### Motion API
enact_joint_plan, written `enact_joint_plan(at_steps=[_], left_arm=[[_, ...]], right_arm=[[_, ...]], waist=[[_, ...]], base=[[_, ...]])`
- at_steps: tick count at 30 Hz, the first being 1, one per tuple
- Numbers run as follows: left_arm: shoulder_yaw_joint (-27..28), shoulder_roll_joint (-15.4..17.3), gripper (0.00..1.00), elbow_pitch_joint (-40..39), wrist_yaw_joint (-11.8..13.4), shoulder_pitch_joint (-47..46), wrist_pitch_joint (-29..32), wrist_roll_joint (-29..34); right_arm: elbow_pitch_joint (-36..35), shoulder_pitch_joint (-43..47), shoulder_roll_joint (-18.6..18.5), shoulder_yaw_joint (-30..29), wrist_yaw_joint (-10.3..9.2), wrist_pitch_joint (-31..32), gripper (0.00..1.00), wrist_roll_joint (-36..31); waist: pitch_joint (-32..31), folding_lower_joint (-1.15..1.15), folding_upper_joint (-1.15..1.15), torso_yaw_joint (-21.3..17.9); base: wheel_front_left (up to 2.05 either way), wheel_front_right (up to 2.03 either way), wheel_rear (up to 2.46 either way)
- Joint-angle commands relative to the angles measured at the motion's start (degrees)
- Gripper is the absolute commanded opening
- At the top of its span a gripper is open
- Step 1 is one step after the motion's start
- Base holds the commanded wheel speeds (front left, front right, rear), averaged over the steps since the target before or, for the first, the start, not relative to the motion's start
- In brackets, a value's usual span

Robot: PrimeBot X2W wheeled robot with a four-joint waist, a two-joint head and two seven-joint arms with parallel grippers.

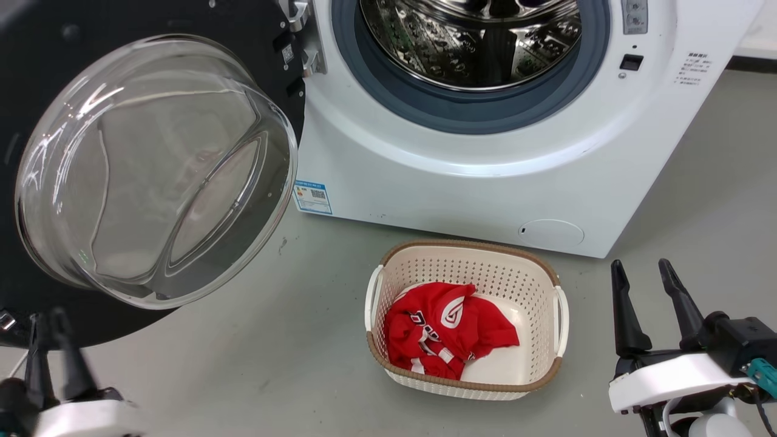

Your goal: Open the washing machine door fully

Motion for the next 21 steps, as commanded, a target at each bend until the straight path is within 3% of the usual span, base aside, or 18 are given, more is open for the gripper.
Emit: enact_joint_plan(at_steps=[1, 11, 21], left_arm=[[-0.5, -0.4, 1.0, -1.0, -0.2, 0.7, -0.1, 0.8], [-10.4, -2.7, 1.0, -6.5, -3.4, 1.2, -0.1, 4.9], [-18.5, -3.0, 1.0, -4.9, -6.2, -3.3, -0.1, 6.0]], right_arm=[[0.0, 0.6, 0.1, 0.2, -0.04, -0.4, 1.0, -0.2], [-0.9, 1.0, 0.1, 0.5, -0.03, -0.4, 1.0, -1.9], [-3.8, 0.9, 0.1, 0.2, -0.04, 0.5, 1.0, -5.1]], waist=[[-0.4, 0.0, 0.0, -0.1], [-2.3, 0.0, 0.0, -2.9], [-2.7, 0.0, 0.0, -10.4]], base=[[0.0, 0.0, 0.0], [0.0, 0.0, 0.0], [0.0, 0.0, 0.0]])
